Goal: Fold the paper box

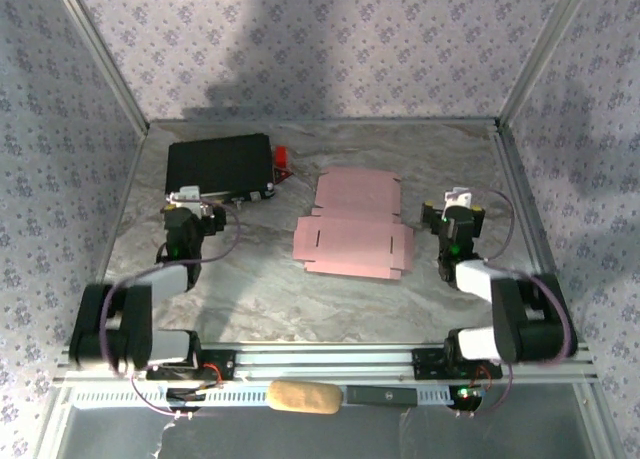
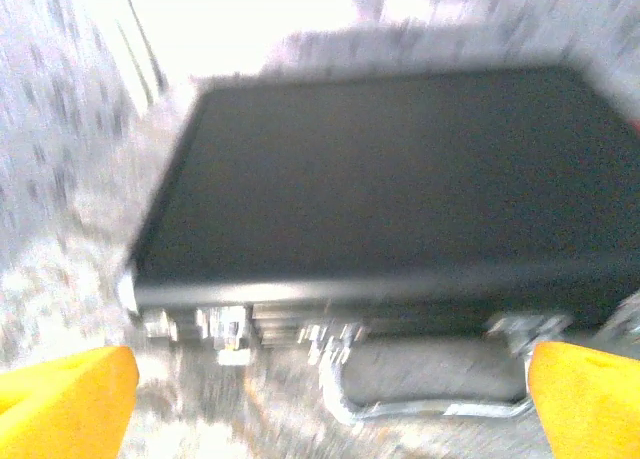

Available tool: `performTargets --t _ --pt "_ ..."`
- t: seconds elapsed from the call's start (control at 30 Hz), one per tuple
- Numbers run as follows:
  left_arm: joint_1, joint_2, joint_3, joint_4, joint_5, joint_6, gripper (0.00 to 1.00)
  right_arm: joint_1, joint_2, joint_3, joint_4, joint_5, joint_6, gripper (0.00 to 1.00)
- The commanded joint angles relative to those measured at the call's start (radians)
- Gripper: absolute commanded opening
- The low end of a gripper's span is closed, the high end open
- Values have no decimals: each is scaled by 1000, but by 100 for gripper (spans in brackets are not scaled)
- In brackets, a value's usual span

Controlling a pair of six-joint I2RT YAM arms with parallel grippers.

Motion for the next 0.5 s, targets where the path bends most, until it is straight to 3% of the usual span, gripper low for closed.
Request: performTargets --t 0.0,0.03,0.07,0.13,0.17,0.2,0.23,0.27,0.3,0.37,0.47 --pt "-107 -267 32 -123 -113 -7 100 89 -307 179 -331 94 2 99" --pt "-159 -326 81 -193 -174 -48 100 103 -372 260 -497 78 113 99" --pt "-190 -374 163 -359 -233 -197 100 97 -416 344 -634 18 257 99" --pt "-189 -428 368 -869 -251 -672 100 64 -449 472 -913 -56 580 99" --pt "-187 -436 395 -940 -213 -781 100 44 -456 509 -1066 -74 787 99" --pt "-172 -432 384 -890 -105 -804 100 23 -458 515 -1112 -199 834 98" --pt "-141 -400 391 -859 75 -823 100 -7 -453 516 -1091 -328 797 89" --pt "-138 -343 426 -890 200 -859 97 12 -436 521 -1116 -424 813 89" --pt "-176 -291 460 -929 257 -877 88 61 -421 532 -1189 -414 857 87" --pt "-362 -193 508 -1030 199 -884 74 256 -432 473 -1290 -303 1008 80" --pt "-642 -130 458 -987 8 -902 71 518 -516 219 -1066 -248 1251 71"
